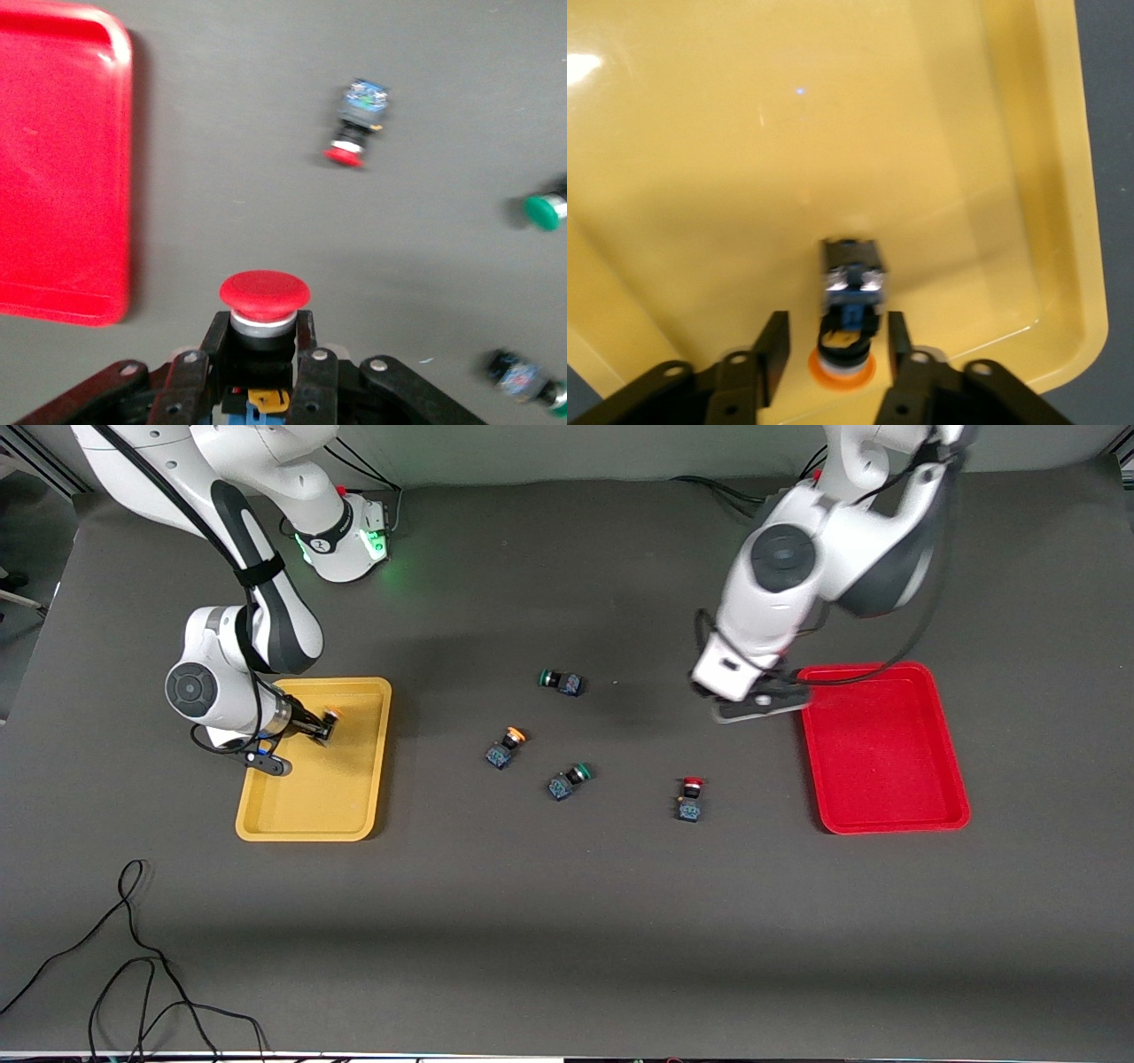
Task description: Place red and yellow buttons in trays
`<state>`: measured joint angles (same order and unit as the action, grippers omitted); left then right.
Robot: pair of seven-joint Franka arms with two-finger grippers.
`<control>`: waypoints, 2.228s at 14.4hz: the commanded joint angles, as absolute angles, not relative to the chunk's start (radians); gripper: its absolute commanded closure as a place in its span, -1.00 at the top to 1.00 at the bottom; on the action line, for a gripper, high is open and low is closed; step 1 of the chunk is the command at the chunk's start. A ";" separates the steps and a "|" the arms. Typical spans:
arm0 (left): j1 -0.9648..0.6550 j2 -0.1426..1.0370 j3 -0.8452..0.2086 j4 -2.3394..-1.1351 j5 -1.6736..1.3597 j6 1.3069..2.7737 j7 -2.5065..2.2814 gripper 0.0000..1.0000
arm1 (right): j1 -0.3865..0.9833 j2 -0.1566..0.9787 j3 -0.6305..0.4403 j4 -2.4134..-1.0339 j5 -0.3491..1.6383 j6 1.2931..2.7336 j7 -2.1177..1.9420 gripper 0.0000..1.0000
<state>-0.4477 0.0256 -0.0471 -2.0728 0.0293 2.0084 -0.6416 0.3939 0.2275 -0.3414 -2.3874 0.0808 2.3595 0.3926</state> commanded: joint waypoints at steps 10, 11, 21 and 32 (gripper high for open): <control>-0.020 0.168 -0.051 -2.239 0.035 2.323 -0.086 -0.91 | 0.731 0.319 -0.336 -1.944 0.205 2.183 0.694 1.00; -0.018 0.216 -0.049 -2.253 0.037 2.388 -0.086 -0.91 | 0.771 0.360 -0.336 -1.903 0.250 2.184 0.725 1.00; -0.003 0.201 -0.048 -2.163 0.037 2.222 -0.061 1.00 | 0.917 0.663 -0.334 -1.782 0.337 2.299 0.896 1.00; -0.207 0.195 -0.101 -1.906 0.015 2.046 -0.303 1.00 | 0.911 0.618 -0.350 -1.842 0.354 2.287 0.832 -0.74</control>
